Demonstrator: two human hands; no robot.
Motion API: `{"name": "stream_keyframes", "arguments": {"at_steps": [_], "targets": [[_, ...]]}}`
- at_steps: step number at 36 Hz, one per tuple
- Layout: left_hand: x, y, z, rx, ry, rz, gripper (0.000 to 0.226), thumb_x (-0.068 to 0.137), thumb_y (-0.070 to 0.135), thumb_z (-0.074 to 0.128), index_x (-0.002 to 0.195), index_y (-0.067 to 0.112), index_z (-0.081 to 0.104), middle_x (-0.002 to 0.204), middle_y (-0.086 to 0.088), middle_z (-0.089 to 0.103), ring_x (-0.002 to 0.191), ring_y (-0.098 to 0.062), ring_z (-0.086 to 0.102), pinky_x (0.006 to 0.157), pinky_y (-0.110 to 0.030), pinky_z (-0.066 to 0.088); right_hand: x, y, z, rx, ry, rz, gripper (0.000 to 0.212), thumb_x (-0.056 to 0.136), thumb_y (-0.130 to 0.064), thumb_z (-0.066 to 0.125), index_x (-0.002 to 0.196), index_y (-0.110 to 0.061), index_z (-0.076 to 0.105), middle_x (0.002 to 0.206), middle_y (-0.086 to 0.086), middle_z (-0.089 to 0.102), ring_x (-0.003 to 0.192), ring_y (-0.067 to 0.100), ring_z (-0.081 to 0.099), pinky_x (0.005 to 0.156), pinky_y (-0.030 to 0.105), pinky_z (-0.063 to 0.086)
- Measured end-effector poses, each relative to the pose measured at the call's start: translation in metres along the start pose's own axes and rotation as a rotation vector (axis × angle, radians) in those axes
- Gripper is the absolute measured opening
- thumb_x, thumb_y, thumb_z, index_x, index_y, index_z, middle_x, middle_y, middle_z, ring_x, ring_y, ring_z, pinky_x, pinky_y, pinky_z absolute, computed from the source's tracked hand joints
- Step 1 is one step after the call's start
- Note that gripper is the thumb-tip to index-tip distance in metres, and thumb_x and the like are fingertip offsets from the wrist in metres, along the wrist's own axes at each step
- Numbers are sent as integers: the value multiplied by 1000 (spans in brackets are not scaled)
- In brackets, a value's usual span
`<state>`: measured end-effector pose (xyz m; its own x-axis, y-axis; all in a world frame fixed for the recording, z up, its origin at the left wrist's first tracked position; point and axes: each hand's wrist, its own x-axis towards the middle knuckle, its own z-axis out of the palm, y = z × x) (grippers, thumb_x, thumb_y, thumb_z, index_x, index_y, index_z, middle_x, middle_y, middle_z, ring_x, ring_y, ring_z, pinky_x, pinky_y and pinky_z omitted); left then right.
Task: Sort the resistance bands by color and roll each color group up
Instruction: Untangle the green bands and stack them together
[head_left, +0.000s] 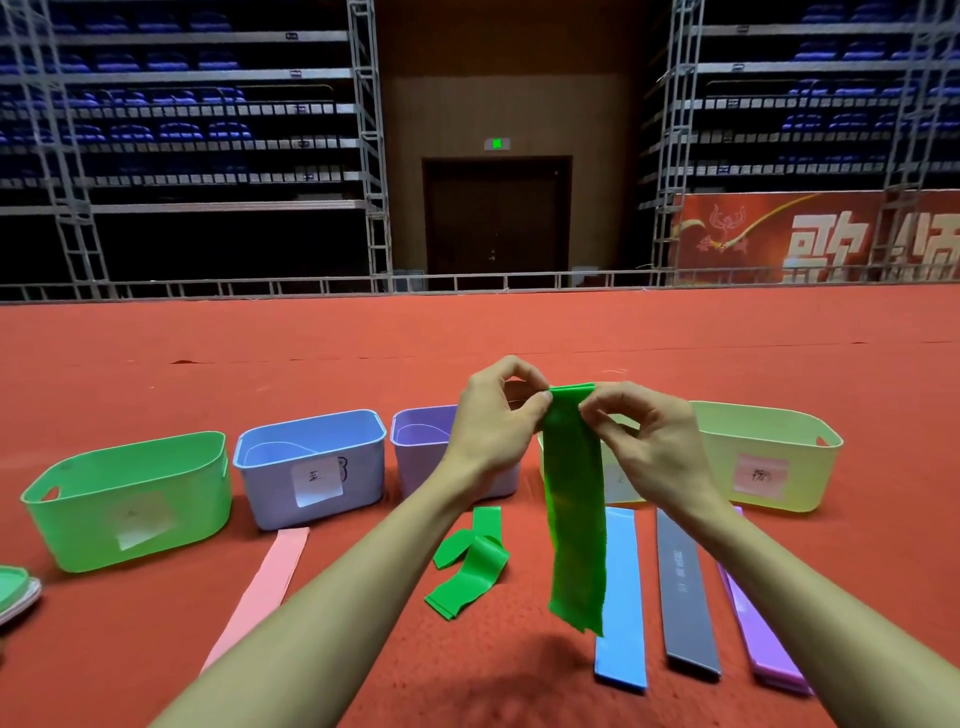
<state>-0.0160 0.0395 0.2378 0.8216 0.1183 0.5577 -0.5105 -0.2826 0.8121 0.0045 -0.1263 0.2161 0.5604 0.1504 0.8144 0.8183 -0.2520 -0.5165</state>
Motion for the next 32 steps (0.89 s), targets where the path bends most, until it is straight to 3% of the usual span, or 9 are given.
{"name": "stream_keyframes", "arguments": {"at_steps": [4,10,13,17,21,24,25,28,32], "targets": [[2,-3,2,-24,-2,10,20,88,-1,62,79,17,60,81,-11,69,73,-17,65,76,-50,58,1,1,-3,119,-80,51,22,77,9,70,91,-8,73,102,8,71,93,14,68,82,24,56],[3,-8,4,-40,7,62,17,86,0,65,79,15,61,80,-16,68,74,-19,64,73,-51,58,4,-2,-2,331,-120,220,24,74,4,74,88,-15,74,89,1,75,86,14,70,75,22,54],[3,-10,2,-34,-5,94,19,86,0,66,79,16,60,78,-11,68,73,-17,63,73,-47,58,6,-3,-2,222,-157,192,27,75,0,75,84,-25,75,87,-5,76,85,13,71,79,26,56],[-2,-9,1,-133,-44,81,17,88,-2,62,89,13,55,89,-14,66,80,-16,65,75,-39,57,13,-11,-3,87,-147,123,33,78,2,73,83,-31,73,79,-17,73,79,1,68,79,19,54],[-16,-22,4,-241,-213,-14,38,91,-3,58,116,22,42,96,-17,66,87,-22,63,83,-40,53,18,-16,-4,126,-132,151,28,80,3,71,86,-24,72,83,-8,72,74,3,68,68,19,56],[-32,-36,9,-238,-337,-31,62,90,-11,54,132,27,29,97,-22,67,72,-13,66,68,-24,54,24,-17,-6,175,-85,185,26,80,4,70,89,-20,72,82,-5,72,73,8,67,64,19,54],[-37,-41,11,-221,-349,-26,68,90,-12,54,135,31,26,98,-21,69,74,-14,68,69,-23,54,26,-17,-7,189,-63,190,25,80,5,70,90,-18,72,81,-5,72,72,8,67,64,19,54],[-51,-56,14,-187,-351,-17,82,89,-10,56,141,42,19,105,-18,71,96,-27,69,90,-37,55,33,-19,-12,210,5,203,23,81,7,68,95,-10,71,82,0,71,70,8,68,66,24,58],[-68,-70,16,-181,-363,-14,86,88,-6,58,139,51,20,112,-16,68,100,-25,68,91,-39,54,46,-16,-20,203,89,234,21,81,8,68,95,-8,70,80,2,71,71,14,68,69,29,59]]}}
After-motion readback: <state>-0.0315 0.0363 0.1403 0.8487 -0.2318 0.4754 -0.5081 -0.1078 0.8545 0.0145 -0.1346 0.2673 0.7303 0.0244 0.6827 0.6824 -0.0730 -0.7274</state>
